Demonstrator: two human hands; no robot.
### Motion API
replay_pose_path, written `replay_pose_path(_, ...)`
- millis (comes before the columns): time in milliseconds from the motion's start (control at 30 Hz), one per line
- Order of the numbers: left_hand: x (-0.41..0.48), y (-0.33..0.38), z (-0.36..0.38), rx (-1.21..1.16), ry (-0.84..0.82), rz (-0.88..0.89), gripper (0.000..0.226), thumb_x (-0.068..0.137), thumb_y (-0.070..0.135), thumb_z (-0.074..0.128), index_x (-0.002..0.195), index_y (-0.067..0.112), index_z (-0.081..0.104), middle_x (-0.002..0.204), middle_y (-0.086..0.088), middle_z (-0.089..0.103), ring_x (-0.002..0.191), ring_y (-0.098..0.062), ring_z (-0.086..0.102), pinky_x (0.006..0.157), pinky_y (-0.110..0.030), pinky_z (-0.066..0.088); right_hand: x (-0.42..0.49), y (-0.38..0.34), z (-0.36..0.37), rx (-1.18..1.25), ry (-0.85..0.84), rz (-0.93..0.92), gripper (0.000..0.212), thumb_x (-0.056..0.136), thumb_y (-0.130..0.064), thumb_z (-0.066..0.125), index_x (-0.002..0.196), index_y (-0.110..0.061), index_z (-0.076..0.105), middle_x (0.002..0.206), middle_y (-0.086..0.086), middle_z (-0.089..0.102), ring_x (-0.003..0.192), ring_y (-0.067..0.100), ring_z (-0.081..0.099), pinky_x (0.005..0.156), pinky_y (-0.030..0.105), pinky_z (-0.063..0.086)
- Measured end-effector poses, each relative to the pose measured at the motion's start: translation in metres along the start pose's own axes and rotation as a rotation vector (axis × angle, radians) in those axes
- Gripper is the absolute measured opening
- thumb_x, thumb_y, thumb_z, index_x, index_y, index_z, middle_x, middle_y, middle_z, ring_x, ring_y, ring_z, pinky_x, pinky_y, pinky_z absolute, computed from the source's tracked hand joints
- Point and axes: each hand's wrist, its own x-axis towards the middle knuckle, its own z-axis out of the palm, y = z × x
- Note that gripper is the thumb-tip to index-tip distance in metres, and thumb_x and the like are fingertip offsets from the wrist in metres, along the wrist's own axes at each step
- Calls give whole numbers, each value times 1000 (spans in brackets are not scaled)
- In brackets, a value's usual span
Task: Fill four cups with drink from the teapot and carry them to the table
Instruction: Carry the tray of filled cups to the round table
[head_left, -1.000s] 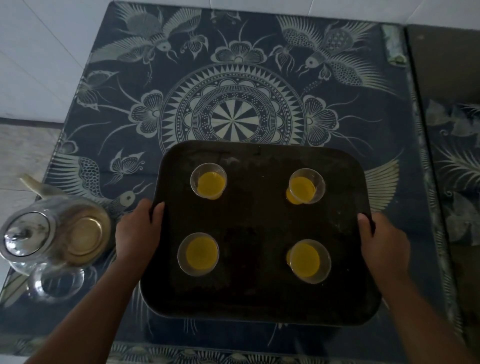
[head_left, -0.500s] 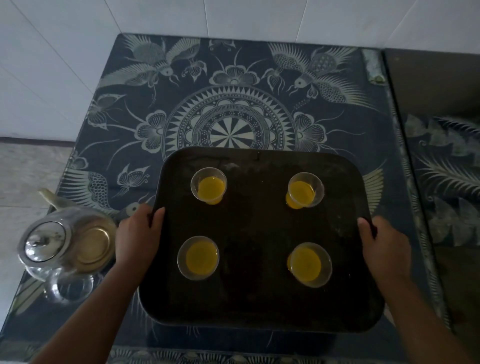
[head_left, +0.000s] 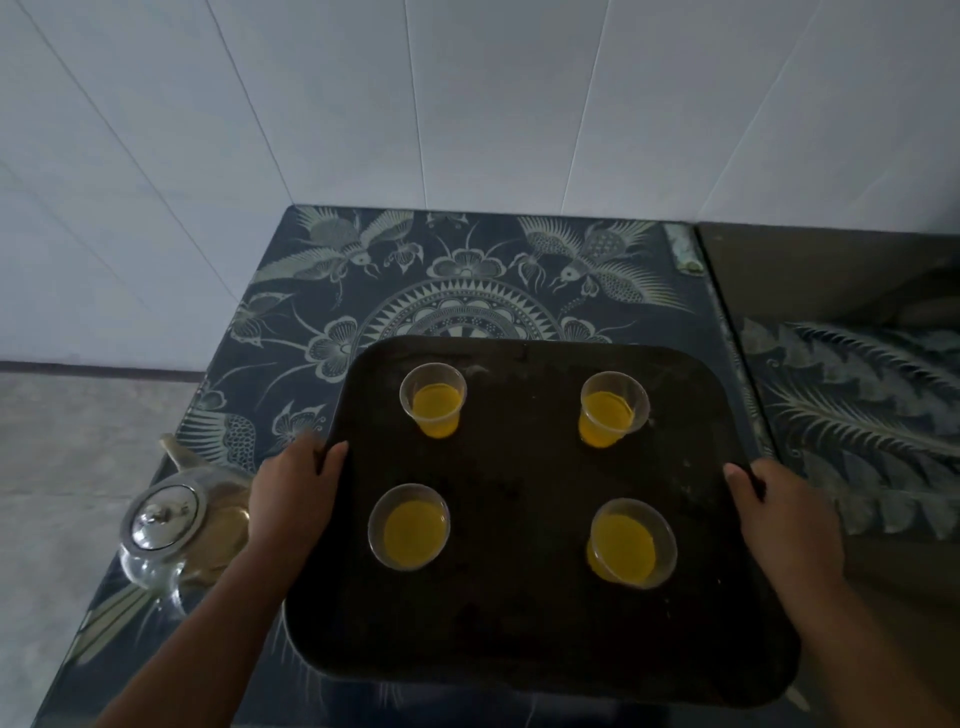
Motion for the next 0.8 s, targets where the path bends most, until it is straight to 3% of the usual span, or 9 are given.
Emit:
replay_pose_path(67, -1, 5, -6, 0, -9, 6, 35, 101, 34, 63, 71, 16, 56, 60, 0, 56, 55, -15, 52, 49, -32, 35, 1, 0, -8, -17, -26, 25, 41, 99, -40, 50, 65, -18, 42, 55, 5, 49, 52, 23, 50, 51, 35, 38)
replay_pose_path(167, -4, 12, -14, -11, -27, 4, 34, 101, 35, 63, 73, 14, 61, 64, -5, 62, 61, -25, 60, 58, -40, 50, -2, 0, -19, -14, -12, 36, 41, 98, -40, 51, 64, -18, 45, 54, 3, 49, 51, 19, 49, 49, 32, 34)
replay_pose_path(367, -4, 17, -16, -34, -27, 76, 30, 100, 34, 64, 72, 22, 60, 59, 6, 59, 54, -8, 54, 48, -27, 33, -25, 6, -36, -43, 45, 73, 38, 97, -39, 52, 64, -21, 47, 56, 0, 49, 50, 15, 49, 48, 30, 35)
replay_pose_path(500, 2, 24, -19, -61, -63, 141, 31, 100, 34, 66, 74, 16, 62, 61, 3, 58, 57, -10, 53, 52, -31, 34, -57, 13, -47, -55, 60, 151, 35, 98, -40, 51, 68, -22, 50, 59, 0, 52, 52, 15, 52, 51, 32, 44)
replay_pose_path(700, 5, 45, -22, -68, -166, 289, 31, 100, 34, 64, 74, 18, 63, 62, -1, 63, 58, -16, 61, 51, -30, 39, -124, 23, -64, -80, 112, 344, 41, 99, -38, 53, 64, -18, 46, 59, 3, 49, 52, 16, 48, 48, 28, 28)
replay_pose_path(800, -2, 60, -18, -77, -226, 355, 32, 100, 32, 65, 72, 18, 61, 63, -3, 64, 59, -17, 61, 51, -31, 43, -160, 30, -75, -93, 131, 450, 42, 99, -38, 54, 65, -15, 48, 59, 5, 51, 53, 18, 49, 49, 29, 30)
